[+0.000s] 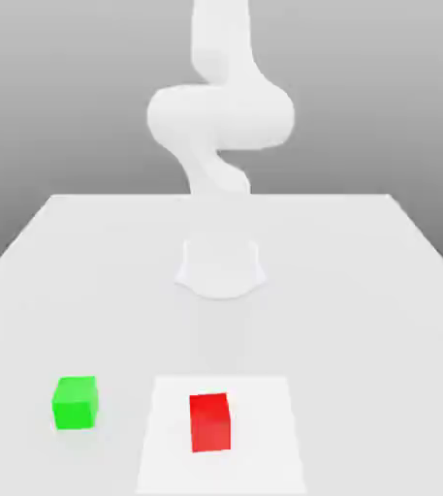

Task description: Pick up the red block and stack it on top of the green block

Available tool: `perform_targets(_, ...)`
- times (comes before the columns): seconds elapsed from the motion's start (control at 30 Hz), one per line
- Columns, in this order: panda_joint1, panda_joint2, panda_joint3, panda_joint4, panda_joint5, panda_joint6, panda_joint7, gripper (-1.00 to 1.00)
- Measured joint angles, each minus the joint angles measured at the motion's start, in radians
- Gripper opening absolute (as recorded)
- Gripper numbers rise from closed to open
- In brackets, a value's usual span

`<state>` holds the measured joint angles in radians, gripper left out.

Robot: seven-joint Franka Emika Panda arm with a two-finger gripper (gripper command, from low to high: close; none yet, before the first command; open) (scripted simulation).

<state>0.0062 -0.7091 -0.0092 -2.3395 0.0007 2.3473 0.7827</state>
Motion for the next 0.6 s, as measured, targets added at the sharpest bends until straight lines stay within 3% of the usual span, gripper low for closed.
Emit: perform_targets(0.6, 0.022, 0.659, -0.047, -0.285, 0.014, 0.343, -0.132, 0.00)
